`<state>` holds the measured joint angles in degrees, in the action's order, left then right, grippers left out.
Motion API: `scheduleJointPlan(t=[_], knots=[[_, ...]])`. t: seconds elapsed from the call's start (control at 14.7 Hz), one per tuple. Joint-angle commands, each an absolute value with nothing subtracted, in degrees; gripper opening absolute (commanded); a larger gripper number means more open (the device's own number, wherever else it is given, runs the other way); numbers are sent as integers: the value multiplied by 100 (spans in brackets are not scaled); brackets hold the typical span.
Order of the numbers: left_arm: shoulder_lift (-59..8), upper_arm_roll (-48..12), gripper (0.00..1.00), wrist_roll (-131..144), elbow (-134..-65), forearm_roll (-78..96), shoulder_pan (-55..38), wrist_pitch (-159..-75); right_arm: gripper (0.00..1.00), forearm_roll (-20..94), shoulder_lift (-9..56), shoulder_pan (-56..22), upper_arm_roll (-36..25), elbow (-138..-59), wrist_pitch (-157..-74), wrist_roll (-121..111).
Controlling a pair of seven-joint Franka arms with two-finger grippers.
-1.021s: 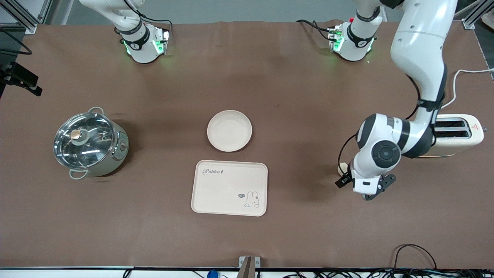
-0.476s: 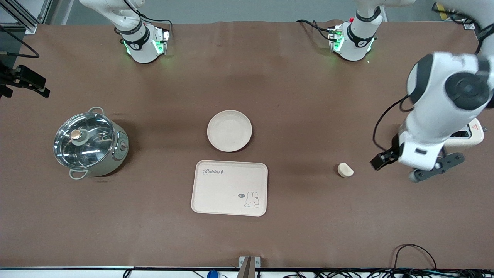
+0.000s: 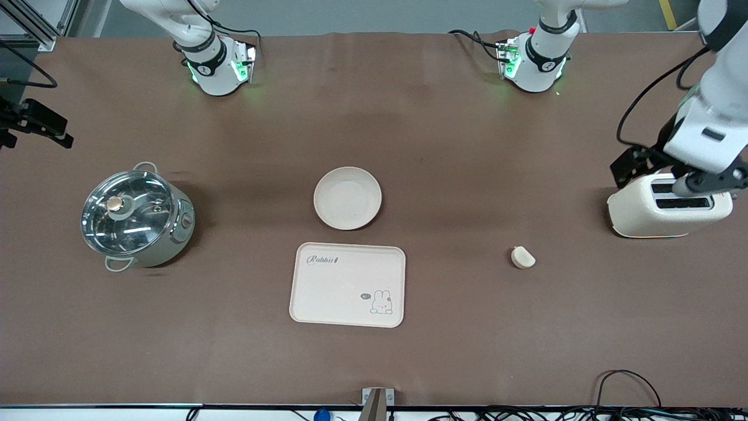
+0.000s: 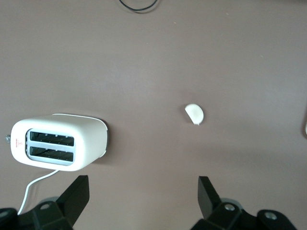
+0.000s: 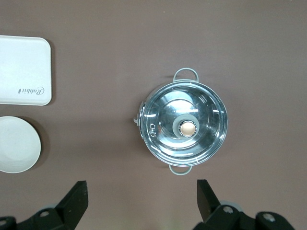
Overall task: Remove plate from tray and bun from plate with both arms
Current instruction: 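Open the left gripper and raise it away from the bun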
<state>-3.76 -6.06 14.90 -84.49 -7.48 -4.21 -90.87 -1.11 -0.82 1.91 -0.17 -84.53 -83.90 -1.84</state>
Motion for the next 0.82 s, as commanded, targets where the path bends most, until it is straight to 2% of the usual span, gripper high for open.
scheduleJointPlan(t=[0.0,0.41,0.75], knots=[[69,-607,100,1047,-8814,-519,-273,-8965,100,-18,-158,229,0,-8490,-8420,-193],[1036,-615,100,536,-9825,53,97,-8965,100,-9,-158,202,9,-8473,-8525,-202],[862,-668,100,483,-9528,18,27,-8754,100,-9,-158,193,9,-8464,-8534,-211]])
